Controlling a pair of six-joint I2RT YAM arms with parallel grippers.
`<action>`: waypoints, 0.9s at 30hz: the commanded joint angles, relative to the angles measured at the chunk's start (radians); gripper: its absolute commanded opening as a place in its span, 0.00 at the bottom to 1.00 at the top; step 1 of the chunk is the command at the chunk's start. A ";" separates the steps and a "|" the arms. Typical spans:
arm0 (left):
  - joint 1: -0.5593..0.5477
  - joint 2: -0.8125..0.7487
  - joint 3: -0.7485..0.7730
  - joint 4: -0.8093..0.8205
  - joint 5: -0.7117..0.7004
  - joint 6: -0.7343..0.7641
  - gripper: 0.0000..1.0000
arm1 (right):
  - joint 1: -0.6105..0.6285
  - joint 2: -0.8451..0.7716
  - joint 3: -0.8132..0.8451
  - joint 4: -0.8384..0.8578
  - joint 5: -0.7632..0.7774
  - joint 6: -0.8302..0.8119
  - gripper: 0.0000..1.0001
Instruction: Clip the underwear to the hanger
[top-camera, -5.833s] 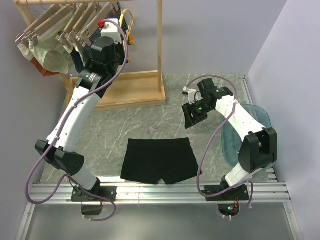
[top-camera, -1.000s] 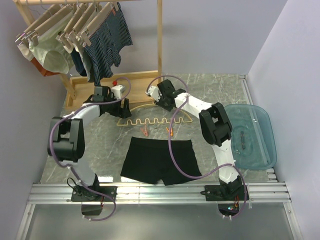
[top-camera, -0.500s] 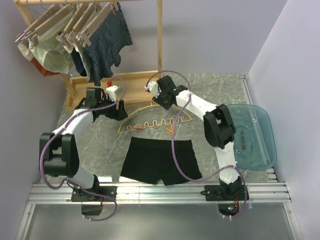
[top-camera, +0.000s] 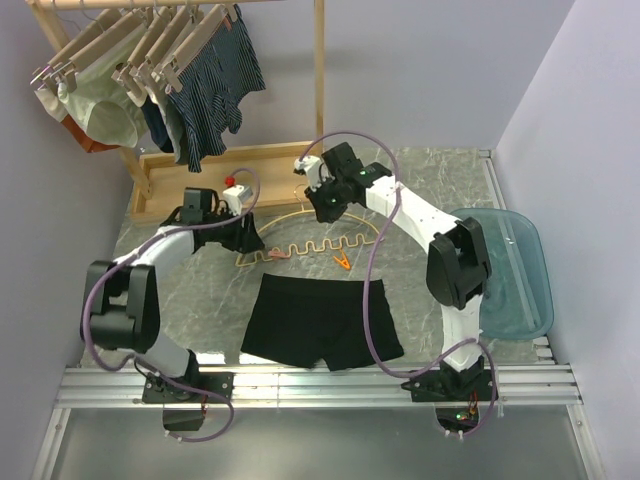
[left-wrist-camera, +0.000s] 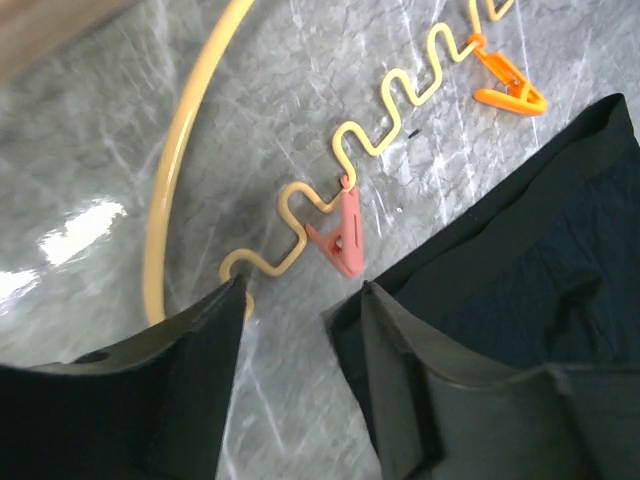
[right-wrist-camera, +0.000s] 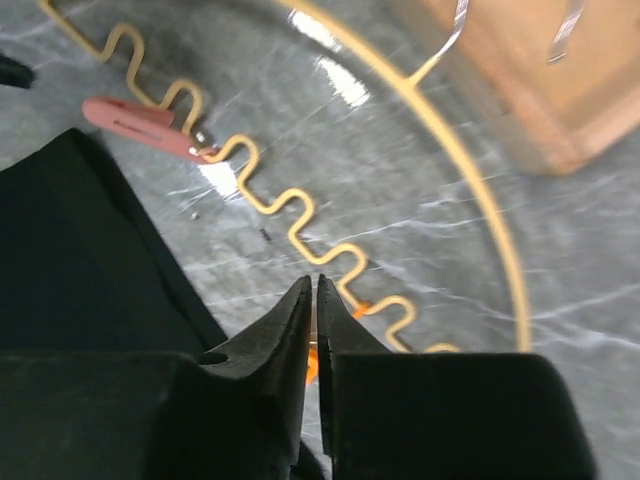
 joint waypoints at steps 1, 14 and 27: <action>-0.026 0.052 0.064 0.048 0.032 -0.055 0.54 | 0.001 0.026 -0.008 -0.046 -0.082 0.063 0.13; -0.204 0.087 0.021 -0.067 0.060 0.040 0.36 | 0.003 0.086 0.033 -0.081 -0.111 0.123 0.12; -0.256 0.142 0.019 -0.059 0.019 0.024 0.38 | 0.003 0.131 0.126 -0.136 -0.117 0.204 0.20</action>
